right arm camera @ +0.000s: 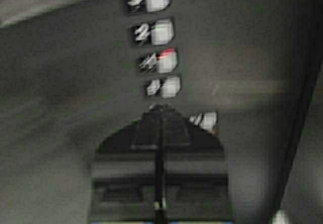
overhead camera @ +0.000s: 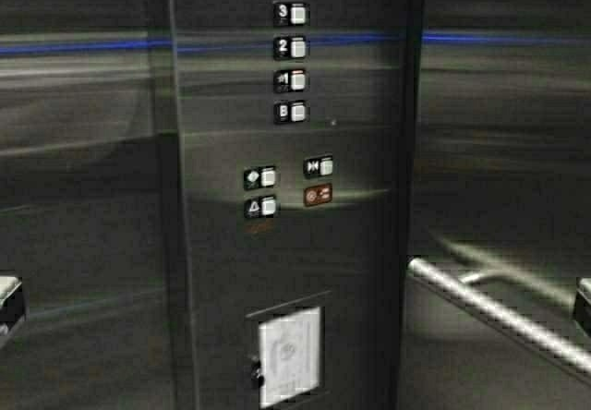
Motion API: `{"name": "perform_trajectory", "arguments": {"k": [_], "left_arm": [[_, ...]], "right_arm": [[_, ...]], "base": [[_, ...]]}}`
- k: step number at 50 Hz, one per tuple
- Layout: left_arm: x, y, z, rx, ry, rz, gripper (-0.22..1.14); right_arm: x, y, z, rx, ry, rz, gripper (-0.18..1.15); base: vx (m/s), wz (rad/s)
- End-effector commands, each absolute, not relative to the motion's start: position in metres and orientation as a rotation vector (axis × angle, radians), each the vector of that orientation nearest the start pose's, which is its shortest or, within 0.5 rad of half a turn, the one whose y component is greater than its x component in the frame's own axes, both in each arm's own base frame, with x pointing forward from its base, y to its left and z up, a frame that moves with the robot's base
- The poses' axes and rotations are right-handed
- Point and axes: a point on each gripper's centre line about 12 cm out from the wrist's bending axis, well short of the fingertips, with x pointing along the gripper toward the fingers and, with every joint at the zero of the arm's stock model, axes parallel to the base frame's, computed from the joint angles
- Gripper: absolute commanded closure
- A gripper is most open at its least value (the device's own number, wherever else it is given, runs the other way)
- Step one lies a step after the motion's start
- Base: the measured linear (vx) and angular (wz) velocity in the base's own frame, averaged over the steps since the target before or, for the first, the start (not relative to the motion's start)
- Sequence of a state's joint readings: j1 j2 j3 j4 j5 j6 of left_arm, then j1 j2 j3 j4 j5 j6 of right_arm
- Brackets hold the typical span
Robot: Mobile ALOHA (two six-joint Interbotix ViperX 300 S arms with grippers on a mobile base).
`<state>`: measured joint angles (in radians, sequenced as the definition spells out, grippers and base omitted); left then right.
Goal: Navigate to elevator, push the call button, then enter the elevator
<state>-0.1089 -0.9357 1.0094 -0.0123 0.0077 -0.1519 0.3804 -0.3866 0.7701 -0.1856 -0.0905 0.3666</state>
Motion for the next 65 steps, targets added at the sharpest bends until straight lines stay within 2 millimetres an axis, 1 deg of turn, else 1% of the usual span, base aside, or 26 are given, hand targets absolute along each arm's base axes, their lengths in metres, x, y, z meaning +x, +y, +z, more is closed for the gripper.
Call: {"name": "perform_trajectory", "arguments": {"k": [1,5,10,14,19,24,31,34,44,49,59,65], "left_arm": [[0.224,-0.024,0.322,-0.141,0.114,-0.101,0.89],[0.229,-0.025,0.309,-0.106,0.122,-0.101,0.89],[0.234,-0.026,0.293,-0.041,0.111,-0.109,0.89],[0.238,-0.026,0.283,-0.038,0.133,-0.109,0.89],[0.240,-0.026,0.268,-0.076,0.182,-0.102,0.89],[0.242,-0.026,0.257,-0.095,0.212,-0.098,0.89],[0.242,-0.027,0.256,-0.071,0.208,-0.102,0.89],[0.242,-0.027,0.255,-0.060,0.203,-0.104,0.89],[0.240,-0.026,0.253,-0.053,0.198,-0.105,0.89],[0.241,-0.026,0.254,-0.055,0.194,-0.105,0.89],[0.241,-0.027,0.253,-0.053,0.200,-0.105,0.89],[0.240,-0.026,0.255,-0.058,0.191,-0.105,0.89]], "right_arm": [[0.301,0.122,0.307,0.125,0.318,0.353,0.90],[0.299,0.121,0.312,0.127,0.308,0.354,0.90],[0.300,0.122,0.311,0.127,0.307,0.355,0.90],[0.303,0.123,0.308,0.122,0.305,0.359,0.90],[0.309,0.125,0.302,0.104,0.302,0.364,0.90],[0.316,0.129,0.288,0.089,0.318,0.373,0.90],[0.324,0.133,0.260,0.068,0.373,0.376,0.90],[0.326,0.134,0.257,0.068,0.380,0.376,0.90],[0.323,0.133,0.268,0.074,0.344,0.382,0.90],[0.323,0.133,0.273,0.080,0.323,0.385,0.90],[0.325,0.136,0.276,0.089,0.268,0.404,0.90],[0.319,0.135,0.271,0.094,0.259,0.412,0.90]], "base": [[-0.15,0.10],[-0.16,0.14],[-0.19,0.23],[-0.21,0.29],[-0.22,0.29],[-0.23,0.27],[-0.25,0.23],[-0.27,0.19],[-0.27,0.13],[-0.24,0.05],[-0.24,-0.01],[-0.28,0.14]]}}
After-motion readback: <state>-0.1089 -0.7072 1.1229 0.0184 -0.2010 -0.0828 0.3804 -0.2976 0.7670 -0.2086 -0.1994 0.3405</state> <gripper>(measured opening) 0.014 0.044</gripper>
